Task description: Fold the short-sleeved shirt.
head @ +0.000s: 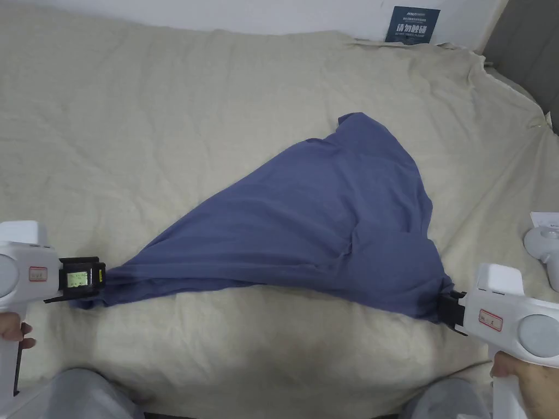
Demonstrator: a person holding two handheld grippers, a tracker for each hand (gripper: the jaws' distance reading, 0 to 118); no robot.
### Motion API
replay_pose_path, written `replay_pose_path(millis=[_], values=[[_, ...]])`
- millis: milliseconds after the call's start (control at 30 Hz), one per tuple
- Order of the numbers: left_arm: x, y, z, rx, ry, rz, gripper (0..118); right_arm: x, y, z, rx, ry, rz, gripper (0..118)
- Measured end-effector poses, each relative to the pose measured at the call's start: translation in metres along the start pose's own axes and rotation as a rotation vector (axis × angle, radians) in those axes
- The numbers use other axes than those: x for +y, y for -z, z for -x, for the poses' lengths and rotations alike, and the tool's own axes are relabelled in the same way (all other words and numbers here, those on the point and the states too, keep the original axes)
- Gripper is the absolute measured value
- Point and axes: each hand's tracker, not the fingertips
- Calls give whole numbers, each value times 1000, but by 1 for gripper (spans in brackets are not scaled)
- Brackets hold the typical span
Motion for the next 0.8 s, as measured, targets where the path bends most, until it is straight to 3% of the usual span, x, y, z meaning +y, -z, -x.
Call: replay_pose_path(millis=[167,267,333,400,567,700,800], values=[[6,26,-8,-26,-1,78,108,-1,-1,1,3,16,4,2],[4,33,-9,-56,-49,84,75,-1,-2,3,7,12,6,2],[2,35,-10,-73,-74,99,44,-1,-2,4,5,5,8,2],[-1,34,-15,-79,-76,91,25,-1,-2,3,9,7,11,2],[-5,25,-22,-75,-43,54,7,3,-4,1,22,29,16,2],[-7,5,-25,-72,-24,-54,3,13,-20,0,86,81,-25,2],[3,-16,-24,-89,-2,-152,3,30,-38,0,98,59,-79,2]])
